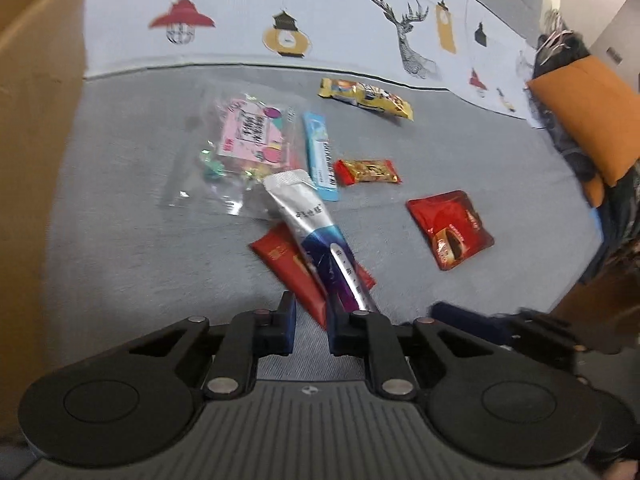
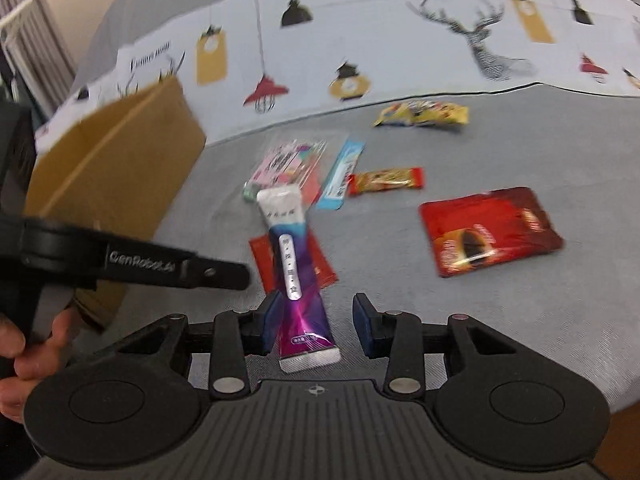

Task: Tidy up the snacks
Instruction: 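Grasp the red square packet with the left tool while the right tool grasps the white-purple tube pouch, then carry both snacks into the box and open both tools to release them, then grasp the clear candy bag with the left tool while the right tool grasps the small red-yellow packet, then carry both snacks over the box and open both tools to drop them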

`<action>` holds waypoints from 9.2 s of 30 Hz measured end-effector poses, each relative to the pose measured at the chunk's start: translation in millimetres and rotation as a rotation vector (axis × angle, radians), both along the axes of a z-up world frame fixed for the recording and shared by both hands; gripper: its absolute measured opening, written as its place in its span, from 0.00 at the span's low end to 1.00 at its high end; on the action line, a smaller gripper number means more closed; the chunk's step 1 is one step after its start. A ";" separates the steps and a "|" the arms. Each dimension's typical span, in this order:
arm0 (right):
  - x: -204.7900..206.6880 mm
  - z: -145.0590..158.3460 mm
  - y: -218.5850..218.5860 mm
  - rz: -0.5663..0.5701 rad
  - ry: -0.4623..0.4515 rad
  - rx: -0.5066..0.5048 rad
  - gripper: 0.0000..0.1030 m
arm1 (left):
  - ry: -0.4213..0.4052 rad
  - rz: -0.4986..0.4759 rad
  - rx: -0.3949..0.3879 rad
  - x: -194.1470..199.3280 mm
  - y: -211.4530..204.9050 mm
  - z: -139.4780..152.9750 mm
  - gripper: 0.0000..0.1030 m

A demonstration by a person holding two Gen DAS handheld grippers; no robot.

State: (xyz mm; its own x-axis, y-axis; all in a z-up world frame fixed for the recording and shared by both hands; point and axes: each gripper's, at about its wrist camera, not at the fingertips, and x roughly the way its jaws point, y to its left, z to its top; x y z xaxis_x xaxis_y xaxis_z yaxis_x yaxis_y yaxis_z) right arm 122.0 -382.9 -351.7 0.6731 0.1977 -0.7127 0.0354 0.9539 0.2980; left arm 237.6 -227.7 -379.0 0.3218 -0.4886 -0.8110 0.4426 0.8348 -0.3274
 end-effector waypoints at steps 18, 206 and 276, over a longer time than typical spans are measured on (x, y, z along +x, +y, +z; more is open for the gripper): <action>28.9 -34.8 -27.7 -0.154 0.076 -0.113 0.23 | -0.005 -0.029 -0.050 28.1 -48.3 -14.3 0.90; 132.0 -48.6 -39.2 -0.213 -0.017 -0.083 0.17 | -0.259 0.149 0.154 91.4 -14.2 3.4 0.14; 111.5 147.7 310.4 0.308 -0.258 -0.075 0.17 | -0.209 0.591 -0.151 35.6 364.8 92.9 0.08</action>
State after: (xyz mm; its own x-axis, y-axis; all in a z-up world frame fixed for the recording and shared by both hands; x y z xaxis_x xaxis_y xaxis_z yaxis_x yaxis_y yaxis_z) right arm 233.5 -72.5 -204.0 0.7490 0.3714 -0.5487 -0.3217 0.9278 0.1888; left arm 273.2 137.0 -286.1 0.7153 -0.2844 -0.6383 -0.0110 0.9087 -0.4172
